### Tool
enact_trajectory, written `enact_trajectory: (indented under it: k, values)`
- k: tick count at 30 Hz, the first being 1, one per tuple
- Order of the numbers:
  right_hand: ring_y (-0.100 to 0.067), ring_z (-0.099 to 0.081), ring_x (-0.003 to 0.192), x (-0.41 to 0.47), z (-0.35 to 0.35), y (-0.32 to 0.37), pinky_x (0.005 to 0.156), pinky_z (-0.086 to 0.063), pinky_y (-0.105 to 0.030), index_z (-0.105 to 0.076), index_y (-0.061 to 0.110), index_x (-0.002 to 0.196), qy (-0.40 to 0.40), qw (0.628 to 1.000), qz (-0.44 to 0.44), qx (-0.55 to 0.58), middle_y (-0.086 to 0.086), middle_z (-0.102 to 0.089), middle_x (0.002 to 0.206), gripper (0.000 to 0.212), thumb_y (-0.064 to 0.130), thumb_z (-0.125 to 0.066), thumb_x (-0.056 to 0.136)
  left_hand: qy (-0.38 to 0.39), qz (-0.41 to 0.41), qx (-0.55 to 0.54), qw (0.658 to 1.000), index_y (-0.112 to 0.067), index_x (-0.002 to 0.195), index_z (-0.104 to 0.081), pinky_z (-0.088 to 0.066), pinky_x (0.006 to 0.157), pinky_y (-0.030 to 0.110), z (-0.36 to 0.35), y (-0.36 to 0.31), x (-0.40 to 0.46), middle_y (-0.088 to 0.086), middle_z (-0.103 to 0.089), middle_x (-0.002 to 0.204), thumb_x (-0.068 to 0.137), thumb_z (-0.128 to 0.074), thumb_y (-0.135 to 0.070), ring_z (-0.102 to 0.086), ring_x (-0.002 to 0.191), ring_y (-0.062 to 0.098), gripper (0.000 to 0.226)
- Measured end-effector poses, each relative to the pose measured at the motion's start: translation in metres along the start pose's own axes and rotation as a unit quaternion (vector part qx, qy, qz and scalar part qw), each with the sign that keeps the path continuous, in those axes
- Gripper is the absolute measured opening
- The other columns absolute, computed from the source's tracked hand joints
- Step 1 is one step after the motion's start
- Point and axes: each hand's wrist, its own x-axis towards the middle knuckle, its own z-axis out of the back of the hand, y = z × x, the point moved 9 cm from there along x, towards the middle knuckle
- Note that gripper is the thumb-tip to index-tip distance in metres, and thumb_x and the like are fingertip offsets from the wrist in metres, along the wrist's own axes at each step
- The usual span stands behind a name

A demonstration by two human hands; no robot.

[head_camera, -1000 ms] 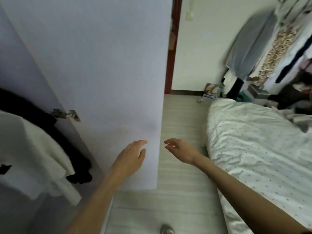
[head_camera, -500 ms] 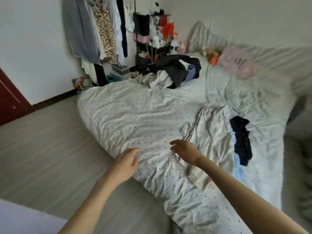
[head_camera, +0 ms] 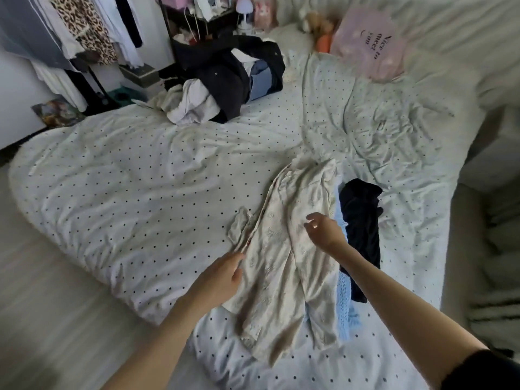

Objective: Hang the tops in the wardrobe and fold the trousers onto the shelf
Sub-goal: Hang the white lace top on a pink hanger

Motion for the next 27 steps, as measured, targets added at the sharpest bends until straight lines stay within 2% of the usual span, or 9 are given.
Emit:
enact_trajectory:
  k: [4, 9, 10, 12, 14, 16, 22, 25, 27]
  values:
    - [-0.03, -0.049, 0.121, 0.071, 0.009, -0.01, 0.097, -0.043, -0.043, -0.046, 0.01, 0.134, -0.016, 0.999, 0.005, -0.043, -0.011, -0.053, 0.133, 0.04, 0.027, -0.046, 0.097, 0.033, 0.022, 0.003, 0.999, -0.021, 0.144, -0.033, -0.037, 0.099, 0.025, -0.019, 0.005, 0.05, -0.003, -0.035, 0.148, 0.101, -0.035, -0.023, -0.043, 0.128, 0.013, 0.043]
    - [-0.028, -0.043, 0.123, 0.139, 0.005, -0.013, 0.097, -0.034, -0.046, -0.04, 0.014, 0.135, -0.072, 0.983, -0.014, -0.166, -0.008, -0.046, 0.134, 0.061, 0.057, -0.04, 0.092, 0.007, 0.036, 0.002, 0.999, -0.016, 0.134, -0.043, -0.046, 0.086, 0.032, -0.012, 0.009, 0.118, -0.001, -0.048, 0.123, 0.101, -0.036, -0.021, -0.054, 0.097, 0.013, 0.034]
    - [-0.028, -0.043, 0.123, 0.145, 0.003, -0.012, 0.097, -0.032, -0.047, -0.039, 0.014, 0.136, -0.082, 0.979, -0.017, -0.188, -0.006, -0.046, 0.133, 0.063, 0.06, -0.04, 0.091, 0.001, 0.035, -0.001, 0.999, -0.017, 0.135, -0.043, -0.045, 0.083, 0.029, -0.012, 0.008, 0.124, -0.001, -0.048, 0.124, 0.101, -0.036, -0.021, -0.054, 0.095, 0.011, 0.035]
    - [-0.027, -0.044, 0.118, 0.16, 0.0, -0.01, 0.095, -0.03, -0.045, -0.048, 0.014, 0.128, -0.099, 0.969, -0.006, -0.225, -0.005, -0.05, 0.125, 0.049, 0.048, -0.044, 0.093, -0.006, 0.029, -0.009, 1.0, -0.018, 0.138, -0.042, -0.039, 0.078, 0.02, -0.014, 0.009, 0.137, -0.001, -0.047, 0.133, 0.1, -0.037, -0.021, -0.052, 0.086, 0.005, 0.038]
    - [-0.027, -0.046, 0.112, 0.171, 0.002, -0.007, 0.095, -0.027, -0.043, -0.061, 0.012, 0.11, -0.126, 0.964, 0.017, -0.232, -0.005, -0.056, 0.113, 0.025, 0.021, -0.047, 0.092, -0.008, 0.03, -0.018, 0.999, -0.018, 0.138, -0.042, -0.036, 0.073, 0.017, -0.018, 0.011, 0.146, 0.0, -0.048, 0.135, 0.1, -0.037, -0.02, -0.049, 0.079, 0.005, 0.038]
    - [-0.026, -0.047, 0.106, 0.172, 0.006, -0.003, 0.094, -0.025, -0.042, -0.069, 0.013, 0.094, -0.152, 0.969, 0.041, -0.192, -0.004, -0.061, 0.103, 0.024, 0.008, -0.047, 0.087, -0.01, 0.032, -0.026, 0.999, -0.018, 0.138, -0.043, -0.035, 0.072, 0.016, -0.018, 0.012, 0.151, 0.0, -0.048, 0.134, 0.1, -0.037, -0.02, -0.055, 0.088, 0.015, 0.038]
    - [-0.024, -0.054, 0.091, 0.12, 0.018, 0.0, 0.083, -0.029, -0.035, -0.073, 0.01, 0.085, -0.154, 0.979, 0.131, 0.038, -0.002, -0.063, 0.093, 0.013, 0.018, -0.062, 0.088, -0.065, 0.025, -0.074, 0.995, -0.014, 0.138, -0.042, -0.041, 0.093, 0.028, 0.002, -0.005, 0.164, 0.008, -0.05, 0.132, 0.099, -0.041, -0.018, -0.056, 0.11, 0.022, 0.038]
    - [-0.023, -0.066, 0.083, 0.073, 0.012, 0.001, 0.08, -0.049, -0.039, -0.075, 0.004, 0.089, -0.098, 0.967, 0.205, 0.111, -0.005, -0.07, 0.096, 0.009, 0.009, -0.071, 0.082, -0.089, 0.026, -0.151, 0.984, -0.016, 0.146, -0.028, -0.027, 0.104, 0.021, 0.007, -0.023, 0.17, 0.005, -0.034, 0.147, 0.099, -0.043, -0.025, -0.036, 0.134, 0.017, 0.049]
    - [-0.022, -0.069, 0.08, 0.044, 0.005, -0.001, 0.075, -0.054, -0.036, -0.076, 0.003, 0.09, -0.054, 0.961, 0.25, 0.103, -0.006, -0.072, 0.094, 0.012, 0.005, -0.074, 0.078, -0.071, 0.01, -0.178, 0.981, -0.019, 0.149, -0.017, -0.02, 0.109, 0.022, 0.001, -0.044, 0.175, 0.002, -0.021, 0.154, 0.098, -0.045, -0.031, -0.022, 0.141, 0.013, 0.06]
